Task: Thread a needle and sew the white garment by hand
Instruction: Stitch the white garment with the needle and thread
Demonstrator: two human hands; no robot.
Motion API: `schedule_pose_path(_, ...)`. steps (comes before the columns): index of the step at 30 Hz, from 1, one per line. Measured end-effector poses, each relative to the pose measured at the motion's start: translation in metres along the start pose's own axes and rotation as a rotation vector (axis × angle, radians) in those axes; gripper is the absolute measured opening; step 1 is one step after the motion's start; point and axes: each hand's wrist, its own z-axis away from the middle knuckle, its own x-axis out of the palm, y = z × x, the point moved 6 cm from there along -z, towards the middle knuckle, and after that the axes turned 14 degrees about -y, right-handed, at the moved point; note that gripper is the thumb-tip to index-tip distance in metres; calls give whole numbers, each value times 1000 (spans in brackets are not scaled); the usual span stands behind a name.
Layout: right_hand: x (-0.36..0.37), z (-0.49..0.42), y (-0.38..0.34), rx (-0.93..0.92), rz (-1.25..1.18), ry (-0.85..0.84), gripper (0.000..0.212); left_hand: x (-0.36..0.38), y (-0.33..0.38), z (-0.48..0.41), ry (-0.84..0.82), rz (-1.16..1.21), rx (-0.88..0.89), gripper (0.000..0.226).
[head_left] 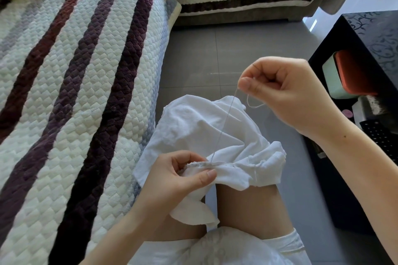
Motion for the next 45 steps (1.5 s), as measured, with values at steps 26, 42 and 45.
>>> schedule_pose_path(26, -15, -6, 51, 134, 124, 528, 14, 8, 0, -2, -76, -23, -82, 15)
schedule_pose_path(42, 41, 45, 34, 305, 41, -1, 49, 8, 11, -10, -35, -30, 34, 11)
schedule_pose_path(45, 72, 55, 27, 449, -184, -207, 52, 12, 16, -9, -31, -103, 77, 9)
